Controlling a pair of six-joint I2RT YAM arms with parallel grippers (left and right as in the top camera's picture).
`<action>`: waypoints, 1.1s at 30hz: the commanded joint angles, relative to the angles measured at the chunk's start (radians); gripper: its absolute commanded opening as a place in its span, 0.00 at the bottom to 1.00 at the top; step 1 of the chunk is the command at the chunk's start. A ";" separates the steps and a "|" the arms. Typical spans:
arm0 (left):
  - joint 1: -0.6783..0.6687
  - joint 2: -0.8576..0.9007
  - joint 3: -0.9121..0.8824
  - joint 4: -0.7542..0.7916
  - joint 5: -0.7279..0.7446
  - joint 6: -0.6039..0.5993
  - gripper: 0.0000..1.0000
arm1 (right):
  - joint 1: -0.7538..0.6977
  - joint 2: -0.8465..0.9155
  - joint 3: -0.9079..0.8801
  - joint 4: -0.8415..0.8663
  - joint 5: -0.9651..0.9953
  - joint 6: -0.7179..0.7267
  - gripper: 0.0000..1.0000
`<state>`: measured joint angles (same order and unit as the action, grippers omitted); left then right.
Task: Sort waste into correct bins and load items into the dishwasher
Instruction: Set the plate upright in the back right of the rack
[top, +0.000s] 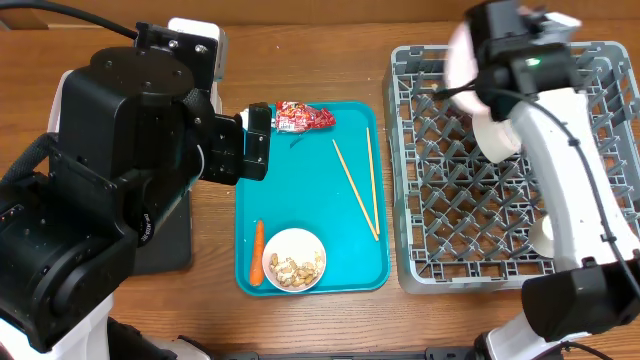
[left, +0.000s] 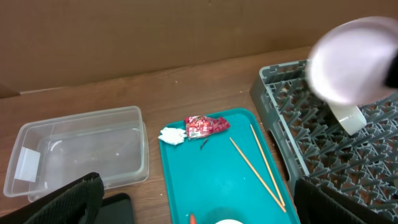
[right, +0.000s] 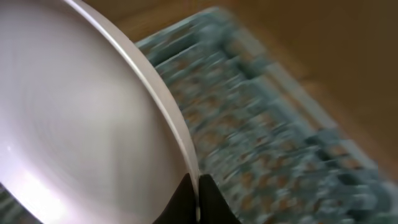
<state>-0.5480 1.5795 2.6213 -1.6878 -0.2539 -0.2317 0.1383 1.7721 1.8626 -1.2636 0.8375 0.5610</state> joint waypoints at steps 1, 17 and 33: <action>0.005 0.002 -0.002 -0.001 0.011 0.015 1.00 | -0.068 -0.014 0.023 0.032 0.301 -0.009 0.04; 0.005 0.002 -0.002 -0.002 0.011 0.015 1.00 | -0.169 0.022 -0.053 0.265 0.395 -0.491 0.04; 0.005 0.002 -0.002 -0.001 0.011 0.015 1.00 | -0.183 0.024 -0.368 0.479 0.392 -0.596 0.04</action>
<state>-0.5480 1.5795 2.6209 -1.6882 -0.2535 -0.2317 -0.0448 1.7985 1.5265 -0.8001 1.2118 -0.0120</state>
